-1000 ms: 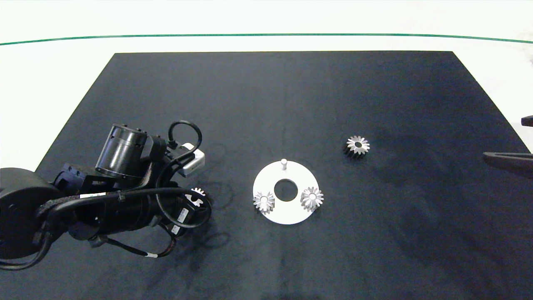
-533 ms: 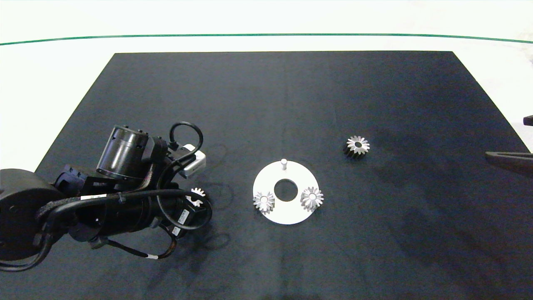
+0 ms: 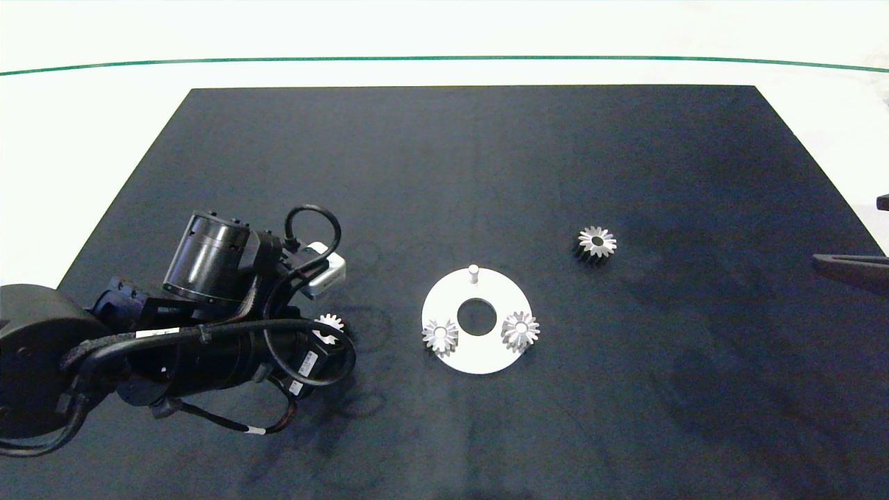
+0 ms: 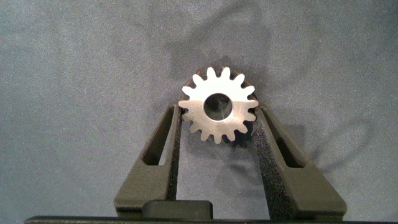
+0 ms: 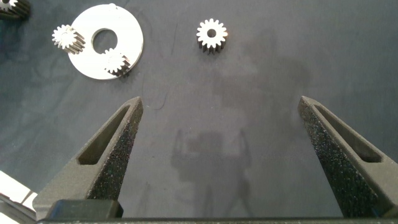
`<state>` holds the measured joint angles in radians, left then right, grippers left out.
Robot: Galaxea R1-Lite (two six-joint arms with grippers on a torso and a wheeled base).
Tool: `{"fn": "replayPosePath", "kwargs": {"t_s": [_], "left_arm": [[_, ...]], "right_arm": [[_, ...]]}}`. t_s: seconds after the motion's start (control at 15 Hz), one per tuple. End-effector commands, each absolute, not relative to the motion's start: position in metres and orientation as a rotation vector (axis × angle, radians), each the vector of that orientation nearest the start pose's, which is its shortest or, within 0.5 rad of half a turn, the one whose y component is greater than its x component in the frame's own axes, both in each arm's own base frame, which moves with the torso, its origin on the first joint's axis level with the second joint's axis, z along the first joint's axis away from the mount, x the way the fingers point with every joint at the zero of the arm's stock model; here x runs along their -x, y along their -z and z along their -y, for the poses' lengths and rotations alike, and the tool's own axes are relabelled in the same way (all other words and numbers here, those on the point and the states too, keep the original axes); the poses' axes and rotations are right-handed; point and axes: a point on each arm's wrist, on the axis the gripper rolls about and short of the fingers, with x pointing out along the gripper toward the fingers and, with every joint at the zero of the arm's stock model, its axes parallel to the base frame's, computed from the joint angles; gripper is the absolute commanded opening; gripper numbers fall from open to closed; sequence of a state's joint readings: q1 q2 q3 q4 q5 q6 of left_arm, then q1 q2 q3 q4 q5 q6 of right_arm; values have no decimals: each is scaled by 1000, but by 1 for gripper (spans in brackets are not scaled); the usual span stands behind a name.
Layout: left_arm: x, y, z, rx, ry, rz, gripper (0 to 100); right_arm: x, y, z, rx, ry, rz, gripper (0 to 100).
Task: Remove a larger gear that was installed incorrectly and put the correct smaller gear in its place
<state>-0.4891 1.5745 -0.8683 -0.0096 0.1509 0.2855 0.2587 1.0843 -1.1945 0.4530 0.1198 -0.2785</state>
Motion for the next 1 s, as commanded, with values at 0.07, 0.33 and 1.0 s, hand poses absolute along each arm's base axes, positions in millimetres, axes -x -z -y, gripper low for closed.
{"fn": "replayPosePath", "kwargs": {"t_s": [0.07,0.33,1.0], "left_arm": [[-232,-177,120,-494,419,-618,27],[-231,-177,119,-494,419,-618,18],[-228,-179,122,-496,431,-606,4]], "right_arm": [[-116,-324,-34,298,-423,-291,100],[-116,-324,-34,299,-422,-293,100],[-116,-324,-33,297,-423,-293,100]]}}
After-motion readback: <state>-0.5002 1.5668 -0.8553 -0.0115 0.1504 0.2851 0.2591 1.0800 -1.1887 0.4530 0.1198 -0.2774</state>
